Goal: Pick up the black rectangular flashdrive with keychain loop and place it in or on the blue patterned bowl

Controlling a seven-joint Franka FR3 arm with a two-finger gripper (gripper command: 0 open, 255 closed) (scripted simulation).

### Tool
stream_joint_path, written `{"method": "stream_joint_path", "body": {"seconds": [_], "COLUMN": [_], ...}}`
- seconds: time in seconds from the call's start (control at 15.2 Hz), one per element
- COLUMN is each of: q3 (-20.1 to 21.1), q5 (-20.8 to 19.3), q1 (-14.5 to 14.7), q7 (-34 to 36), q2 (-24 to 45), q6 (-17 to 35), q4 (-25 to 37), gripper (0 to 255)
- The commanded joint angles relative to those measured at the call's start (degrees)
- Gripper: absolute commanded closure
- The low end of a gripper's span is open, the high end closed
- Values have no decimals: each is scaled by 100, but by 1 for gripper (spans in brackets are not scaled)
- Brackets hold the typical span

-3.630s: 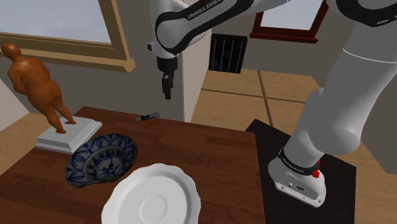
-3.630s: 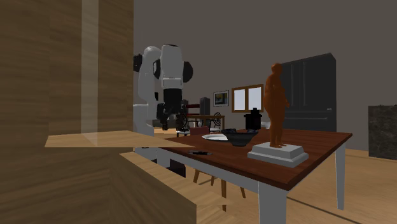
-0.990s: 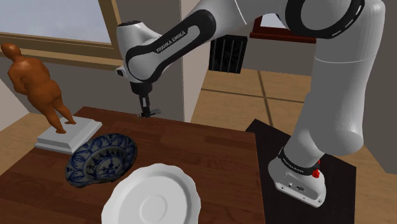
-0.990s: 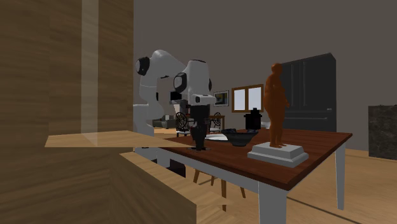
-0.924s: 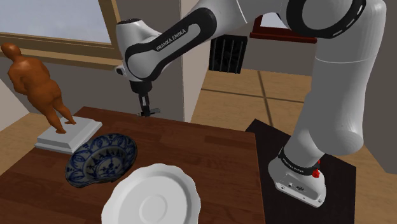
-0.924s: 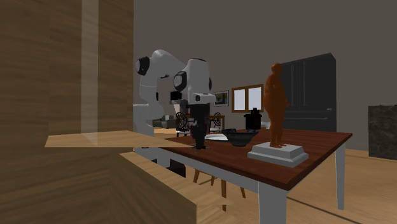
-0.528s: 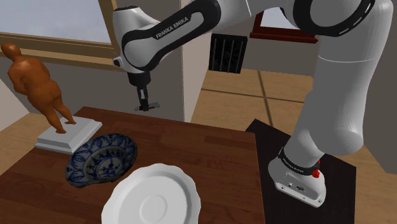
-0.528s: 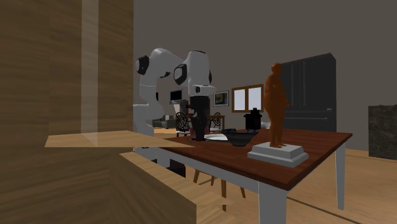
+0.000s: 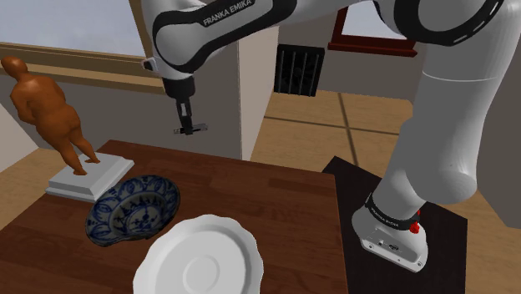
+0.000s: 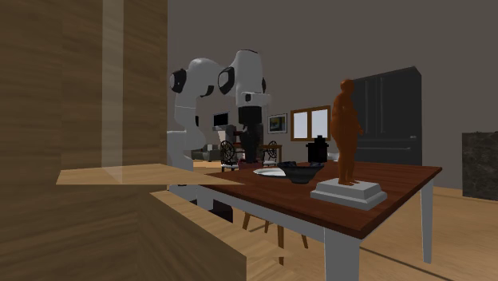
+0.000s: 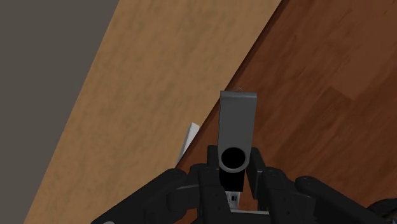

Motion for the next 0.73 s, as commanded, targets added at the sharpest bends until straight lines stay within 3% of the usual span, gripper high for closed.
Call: {"method": "stream_joint_path", "body": {"seconds": [0.0,0.46,0.66], "q3": [1,5,146], "q5": [4,16,-24], "q1": [-1,-1,232], "q7": [-2,-5,380], "q2": [-32,-128,-134], "q6": [-138,-601,-598], "q4": [104,471,464], "gripper": [255,255,255]}}
